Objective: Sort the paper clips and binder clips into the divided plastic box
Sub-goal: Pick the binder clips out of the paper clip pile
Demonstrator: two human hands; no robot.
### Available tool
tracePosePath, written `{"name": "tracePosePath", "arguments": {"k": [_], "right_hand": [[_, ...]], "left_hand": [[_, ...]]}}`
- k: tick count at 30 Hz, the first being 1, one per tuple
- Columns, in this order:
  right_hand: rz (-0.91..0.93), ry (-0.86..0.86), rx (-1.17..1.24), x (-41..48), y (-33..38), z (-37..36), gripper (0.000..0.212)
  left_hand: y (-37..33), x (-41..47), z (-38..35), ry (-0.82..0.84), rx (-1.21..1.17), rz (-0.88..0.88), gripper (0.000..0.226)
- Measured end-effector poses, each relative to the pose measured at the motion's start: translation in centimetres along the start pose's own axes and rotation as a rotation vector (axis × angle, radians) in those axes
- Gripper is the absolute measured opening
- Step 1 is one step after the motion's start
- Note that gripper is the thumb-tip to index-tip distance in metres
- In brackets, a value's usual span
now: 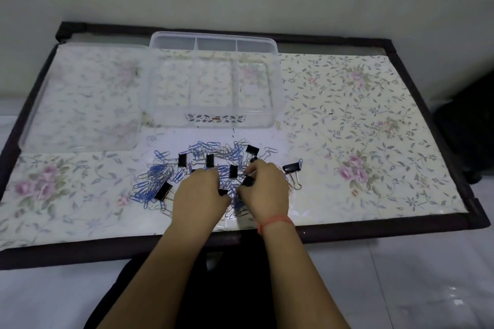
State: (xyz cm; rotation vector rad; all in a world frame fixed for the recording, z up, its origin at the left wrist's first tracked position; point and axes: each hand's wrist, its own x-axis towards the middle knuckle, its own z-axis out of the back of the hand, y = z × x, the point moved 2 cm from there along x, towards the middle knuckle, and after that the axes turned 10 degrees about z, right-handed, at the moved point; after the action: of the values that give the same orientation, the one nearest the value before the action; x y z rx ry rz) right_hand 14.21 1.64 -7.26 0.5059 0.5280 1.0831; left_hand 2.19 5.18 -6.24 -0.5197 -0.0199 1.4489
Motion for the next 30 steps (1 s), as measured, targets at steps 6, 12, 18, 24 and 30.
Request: {"name": "tracePosePath", "arguments": {"k": [6, 12, 18, 24, 30], "right_hand": [[-0.030, -0.029, 0.058, -0.4, -0.1, 0.4, 0.032], [-0.017, -0.071, 0.084, -0.7, -0.7, 1.4, 0.012], [-0.240, -0.194, 0.784, -1.5, -1.3, 4.1, 0.028], [-0.397, 0.010, 0.929, -2.1, -2.1, 4.4, 0.030], [-0.096, 0.244, -0.022, -3.1, -2.5, 2.7, 0.033]], "left_hand": [[0.1, -0.1, 0.2, -0.015, -0.045, -0.030, 0.010], [0.6, -0.5, 1.2, 0.096, -0.622, 0.200, 0.013], [-0.2, -0.2, 1.0, 0.256, -0.909, 0.223, 0.021], [-1.2, 0.7, -0.6, -0.028, -0.194, -0.194, 0.035], [-2.0, 1.2, -1.5, -0.085, -0.024, -0.255, 0.020]]}}
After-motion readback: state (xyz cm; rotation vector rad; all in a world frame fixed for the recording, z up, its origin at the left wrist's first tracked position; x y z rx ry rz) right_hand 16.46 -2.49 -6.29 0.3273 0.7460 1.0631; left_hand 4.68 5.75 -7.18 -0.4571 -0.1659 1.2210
